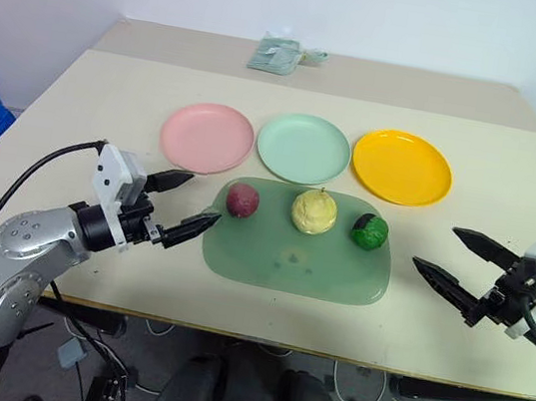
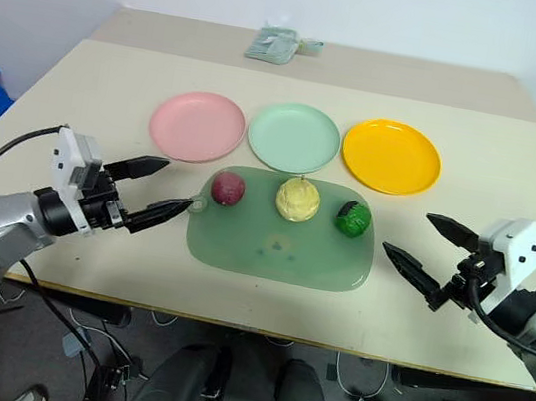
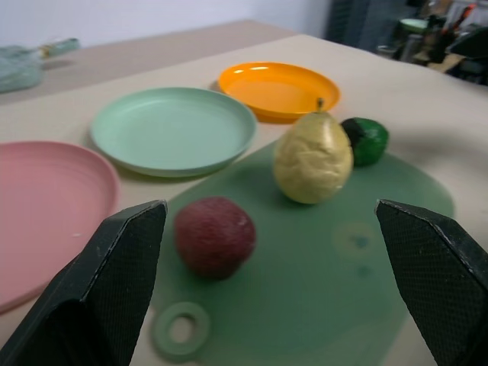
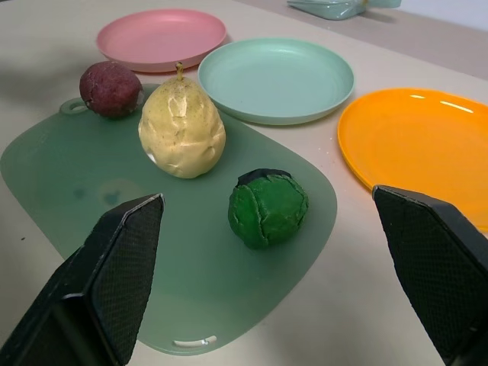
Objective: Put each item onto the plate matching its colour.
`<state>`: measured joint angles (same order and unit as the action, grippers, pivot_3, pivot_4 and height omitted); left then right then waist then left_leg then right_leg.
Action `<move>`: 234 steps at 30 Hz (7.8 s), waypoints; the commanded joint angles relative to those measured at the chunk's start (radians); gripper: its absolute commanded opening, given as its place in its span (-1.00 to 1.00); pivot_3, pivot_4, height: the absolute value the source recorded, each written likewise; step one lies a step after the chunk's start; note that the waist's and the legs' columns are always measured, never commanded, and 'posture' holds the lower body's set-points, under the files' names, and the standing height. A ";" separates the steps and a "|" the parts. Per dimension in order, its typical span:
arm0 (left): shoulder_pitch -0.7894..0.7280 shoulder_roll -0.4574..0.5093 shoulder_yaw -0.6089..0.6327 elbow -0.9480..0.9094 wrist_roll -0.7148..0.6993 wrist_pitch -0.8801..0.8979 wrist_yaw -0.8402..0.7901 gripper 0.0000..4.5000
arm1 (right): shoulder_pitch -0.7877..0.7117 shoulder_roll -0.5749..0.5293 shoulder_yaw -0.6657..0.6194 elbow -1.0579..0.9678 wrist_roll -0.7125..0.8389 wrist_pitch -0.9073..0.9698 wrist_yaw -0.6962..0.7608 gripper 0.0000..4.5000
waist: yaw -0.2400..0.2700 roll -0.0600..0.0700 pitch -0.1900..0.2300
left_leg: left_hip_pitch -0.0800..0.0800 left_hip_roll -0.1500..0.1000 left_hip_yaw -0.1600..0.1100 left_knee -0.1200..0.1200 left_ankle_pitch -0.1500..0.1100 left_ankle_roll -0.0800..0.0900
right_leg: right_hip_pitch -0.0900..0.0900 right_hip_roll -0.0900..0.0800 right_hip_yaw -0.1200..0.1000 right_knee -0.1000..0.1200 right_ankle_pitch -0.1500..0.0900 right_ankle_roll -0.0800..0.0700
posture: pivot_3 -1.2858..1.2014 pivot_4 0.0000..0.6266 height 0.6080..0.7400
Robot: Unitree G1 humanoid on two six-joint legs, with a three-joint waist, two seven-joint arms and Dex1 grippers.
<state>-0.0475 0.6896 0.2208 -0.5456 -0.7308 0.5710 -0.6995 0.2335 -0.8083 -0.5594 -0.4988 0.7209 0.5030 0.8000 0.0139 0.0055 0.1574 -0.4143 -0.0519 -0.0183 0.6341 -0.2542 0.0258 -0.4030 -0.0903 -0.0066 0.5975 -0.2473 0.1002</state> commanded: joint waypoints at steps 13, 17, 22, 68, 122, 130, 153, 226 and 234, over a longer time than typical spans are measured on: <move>-0.050 -0.045 -0.010 0.000 0.048 -0.005 0.084 1.00 | -0.076 0.004 0.019 -0.034 0.018 0.007 0.002 0.99 | 0.002 0.000 0.000 | 0.000 0.000 0.000 0.003 0.000 0.000 | 0.001 0.000 0.000 0.001 0.000 0.000 | 0.03 -0.52 1.00; -0.092 -0.062 -0.033 0.038 0.066 0.009 0.113 1.00 | -0.095 0.016 0.051 -0.048 0.031 -0.006 0.024 0.99 | 0.001 0.000 0.000 | 0.000 0.000 0.000 0.004 0.000 0.000 | 0.001 0.000 0.000 0.002 0.000 0.000 | 0.03 -0.52 1.00; -0.168 -0.109 -0.054 0.096 0.045 0.124 0.205 1.00 | -0.132 0.028 0.094 -0.071 0.067 -0.011 0.053 0.99 | 0.001 -0.001 0.000 | 0.000 0.000 0.000 0.005 0.000 0.000 | 0.001 0.001 0.000 0.003 0.000 0.000 | 0.03 -0.52 1.00; -0.404 -0.340 -0.224 0.355 0.337 0.244 0.394 -0.02 | -0.234 0.055 0.245 -0.082 -0.002 -0.077 0.025 1.00 | 0.001 -0.010 0.006 | -0.002 0.000 0.000 0.017 0.000 -0.001 | -0.002 0.001 0.001 0.017 0.000 0.001 | 0.03 -0.52 1.00; -0.473 -0.456 -0.193 0.451 0.390 0.175 0.422 -0.15 | -0.248 0.081 0.268 -0.070 -0.048 -0.093 0.006 1.00 | 0.002 -0.010 0.006 | -0.001 0.000 0.000 0.018 0.001 -0.001 | -0.001 0.001 0.001 0.019 0.002 0.004 | 0.03 -0.52 1.00; -0.624 -0.527 -0.005 0.567 0.406 0.037 0.620 -0.15 | -0.271 0.087 0.285 -0.050 -0.060 -0.102 0.013 1.00 | 0.005 -0.010 0.006 | -0.002 0.000 0.000 0.019 0.001 -0.002 | -0.002 0.001 0.001 0.019 0.003 0.005 | 0.03 -0.52 1.00; -0.604 -0.486 -0.148 0.573 0.350 -0.034 0.305 0.97 | -0.291 0.113 0.303 -0.059 -0.077 -0.117 -0.028 1.00 | 0.025 -0.012 0.007 | -0.002 -0.001 0.000 0.019 0.002 -0.003 | -0.003 0.002 0.001 0.020 0.005 0.008 | 0.03 -0.52 1.00; -0.304 -0.175 -0.288 0.240 0.284 -0.214 -0.094 1.00 | -1.241 0.200 0.363 1.324 -0.477 -0.579 -0.006 0.98 | -0.018 0.001 0.014 | 0.001 -0.002 0.001 0.015 0.007 -0.006 | -0.006 0.003 0.002 0.030 0.004 0.003 | 0.03 -0.52 1.00; -0.582 -0.312 -0.432 0.675 0.401 -0.363 -0.257 1.00 | -0.479 -0.012 0.096 0.279 -0.189 -0.060 0.044 0.98 | 0.004 0.001 0.014 | -0.002 -0.002 0.000 0.015 0.006 -0.004 | -0.007 0.002 0.002 0.029 0.003 0.005 | 0.03 -0.52 1.00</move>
<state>-0.5833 0.3911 -0.2010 0.0804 -0.3527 0.2606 -0.9244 -0.2900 -0.7881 -0.3624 -0.0550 0.4711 0.3792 0.8468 0.0178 0.0066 0.1719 -0.4164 -0.0540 -0.0186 0.6500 -0.2481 0.0217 -0.4101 -0.0881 -0.0048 0.6266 -0.2441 0.1050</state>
